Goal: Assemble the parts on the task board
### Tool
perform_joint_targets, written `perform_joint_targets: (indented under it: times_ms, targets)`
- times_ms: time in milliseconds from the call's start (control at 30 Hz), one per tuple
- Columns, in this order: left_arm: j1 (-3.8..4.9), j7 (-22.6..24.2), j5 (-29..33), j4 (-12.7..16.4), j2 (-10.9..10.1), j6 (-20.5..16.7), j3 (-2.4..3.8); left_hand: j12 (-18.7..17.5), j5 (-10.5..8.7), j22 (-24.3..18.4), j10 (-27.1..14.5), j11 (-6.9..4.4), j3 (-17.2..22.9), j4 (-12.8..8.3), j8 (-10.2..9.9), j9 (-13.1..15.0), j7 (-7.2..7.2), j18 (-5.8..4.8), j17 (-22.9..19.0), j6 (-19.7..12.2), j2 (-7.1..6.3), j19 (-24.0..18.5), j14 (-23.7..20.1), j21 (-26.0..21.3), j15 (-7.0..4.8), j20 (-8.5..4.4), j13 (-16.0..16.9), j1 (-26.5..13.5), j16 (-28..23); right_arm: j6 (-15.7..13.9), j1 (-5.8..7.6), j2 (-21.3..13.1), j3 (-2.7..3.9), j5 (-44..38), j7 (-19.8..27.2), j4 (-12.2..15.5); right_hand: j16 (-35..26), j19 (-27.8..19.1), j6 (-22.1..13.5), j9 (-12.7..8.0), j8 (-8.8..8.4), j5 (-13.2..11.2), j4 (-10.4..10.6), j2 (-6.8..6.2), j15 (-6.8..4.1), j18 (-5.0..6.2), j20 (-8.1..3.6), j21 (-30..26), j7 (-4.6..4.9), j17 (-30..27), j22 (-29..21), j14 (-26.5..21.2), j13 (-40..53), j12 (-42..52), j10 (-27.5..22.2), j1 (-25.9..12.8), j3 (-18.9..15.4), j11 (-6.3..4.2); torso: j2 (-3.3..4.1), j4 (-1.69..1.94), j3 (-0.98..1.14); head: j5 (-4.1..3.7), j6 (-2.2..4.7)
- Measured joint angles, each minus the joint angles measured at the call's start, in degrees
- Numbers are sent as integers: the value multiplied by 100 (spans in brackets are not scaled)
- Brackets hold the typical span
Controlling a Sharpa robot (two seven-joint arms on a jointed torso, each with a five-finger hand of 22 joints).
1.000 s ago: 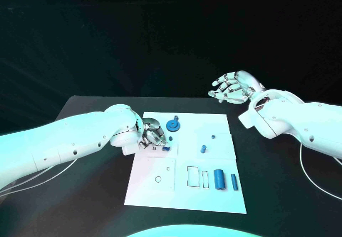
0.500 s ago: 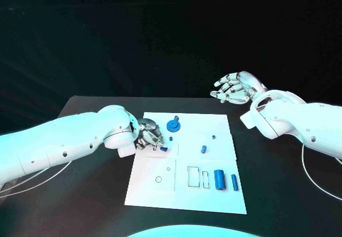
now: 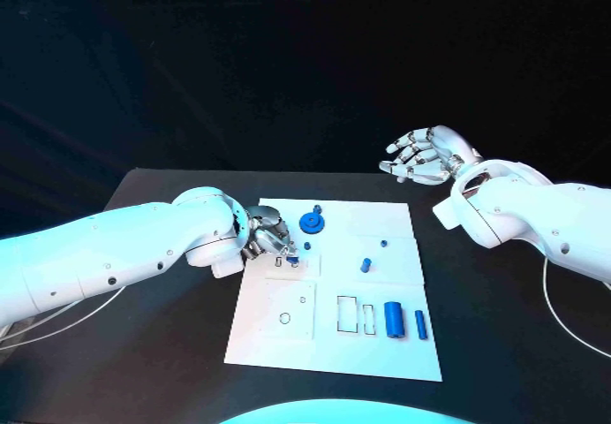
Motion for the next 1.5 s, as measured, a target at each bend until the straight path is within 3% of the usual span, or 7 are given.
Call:
perform_joint_targets:
  times_ms: [300, 667, 1500]
  targets:
    - [-25, -21, -595, -4, 124, -160, -18, 94, 257, 125, 132, -31, 0, 0, 0, 110, -35, 0, 0, 57, -60, 71, 20, 44, -20, -30, 154, -104, 0, -1, -12, 5, 0, 2, 0, -9, -30, -20, -20, -9, 0, 14, -16, 0, 21, 0, 20, 0, -21, -6, -23, -20, -24, -20, -20, 0, 16, 20, -1, 4, -3, 8, -23]
    - [-70, -49, -912, -91, 250, -156, -41, 116, 308, 145, 133, -31, 0, 0, 0, 119, -42, 0, 4, 67, -84, 93, 0, 44, -39, -51, 171, -128, 0, -1, -31, 22, -1, 2, 2, -19, -66, -20, -36, -22, 0, 23, -46, -55, 20, 0, 20, -44, -5, -24, -80, -20, -89, -20, -20, 115, 80, 20, 4, 4, -8, 19, -40]
    - [-105, -91, -1077, -176, 281, 85, -80, 115, 420, 159, 153, -51, 0, -1, 38, 199, -62, 0, 3, 106, -114, 92, -1, 43, -39, -51, 173, -203, 0, -1, -50, 22, -1, 2, 7, -21, -66, -20, -56, -29, 0, 22, -47, -55, 20, 0, 20, -44, -26, -31, -98, -20, -116, -20, -20, 176, 112, 20, 3, 4, -13, 31, -113]
